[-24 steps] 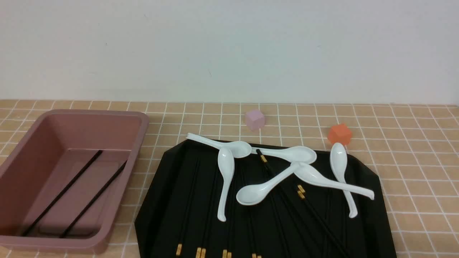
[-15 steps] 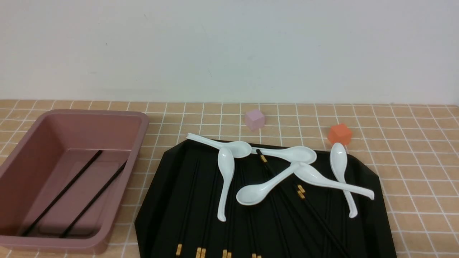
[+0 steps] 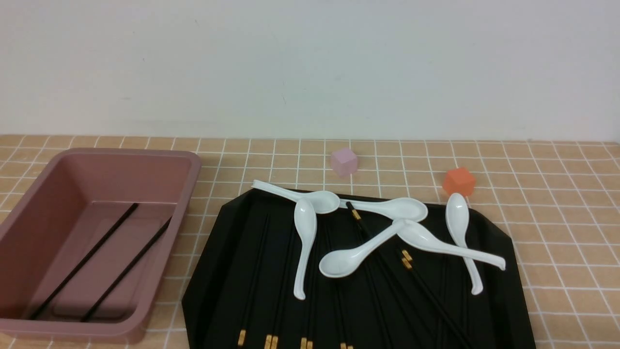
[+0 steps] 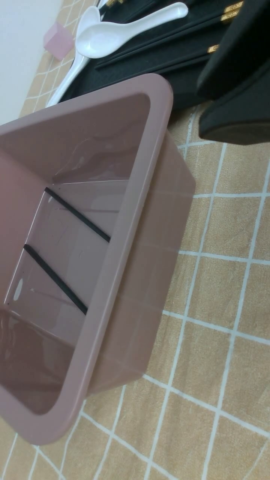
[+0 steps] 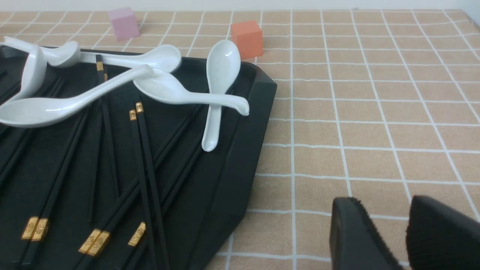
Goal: On brown tablecloth take chopsticks from black tray and put them in box.
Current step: 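Reach over to the black tray and grasp a pair of chopsticks with the left gripper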
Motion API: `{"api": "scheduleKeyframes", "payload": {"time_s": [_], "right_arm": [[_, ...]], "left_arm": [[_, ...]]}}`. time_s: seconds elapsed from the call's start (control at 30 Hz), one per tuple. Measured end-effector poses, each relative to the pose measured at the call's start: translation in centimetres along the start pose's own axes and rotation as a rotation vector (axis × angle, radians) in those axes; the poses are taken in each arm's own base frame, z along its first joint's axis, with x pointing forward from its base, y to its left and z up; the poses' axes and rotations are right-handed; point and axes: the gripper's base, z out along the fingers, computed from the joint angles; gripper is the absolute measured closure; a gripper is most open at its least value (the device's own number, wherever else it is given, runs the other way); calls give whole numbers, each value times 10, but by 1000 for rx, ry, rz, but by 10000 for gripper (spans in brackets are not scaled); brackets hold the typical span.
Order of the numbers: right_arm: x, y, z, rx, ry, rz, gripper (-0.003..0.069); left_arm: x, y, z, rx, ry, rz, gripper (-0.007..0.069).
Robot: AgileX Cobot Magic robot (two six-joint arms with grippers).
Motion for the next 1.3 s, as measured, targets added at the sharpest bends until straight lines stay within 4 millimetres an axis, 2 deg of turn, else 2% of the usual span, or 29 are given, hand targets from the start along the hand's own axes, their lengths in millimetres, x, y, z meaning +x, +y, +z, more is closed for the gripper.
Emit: {"api": "scheduleKeyframes", "payload": {"time_s": [0.9,1.0,1.07,1.1,1.13,1.2,1.23,1.3], "right_arm": [[0,0,0,0,0,0,419],[0,0,0,0,0,0,419],[0,0,0,0,0,0,419],[0,0,0,0,0,0,419],[0,0,0,0,0,0,419],[0,0,0,0,0,0,419],[0,0,0,0,0,0,419],[0,0,0,0,0,0,419]], "left_arm": [[-1,1,0,-7,-6,22,510],[0,-2,0,26,7,-142,510],[3,-10,-1,96,55,-507,510],[3,-10,-1,101,59,-536,510],[3,-15,-1,142,94,-756,510],[3,-20,-2,184,133,-977,506],[2,-21,-3,204,145,-1069,504],[0,-23,-3,221,145,-1130,501]]}}
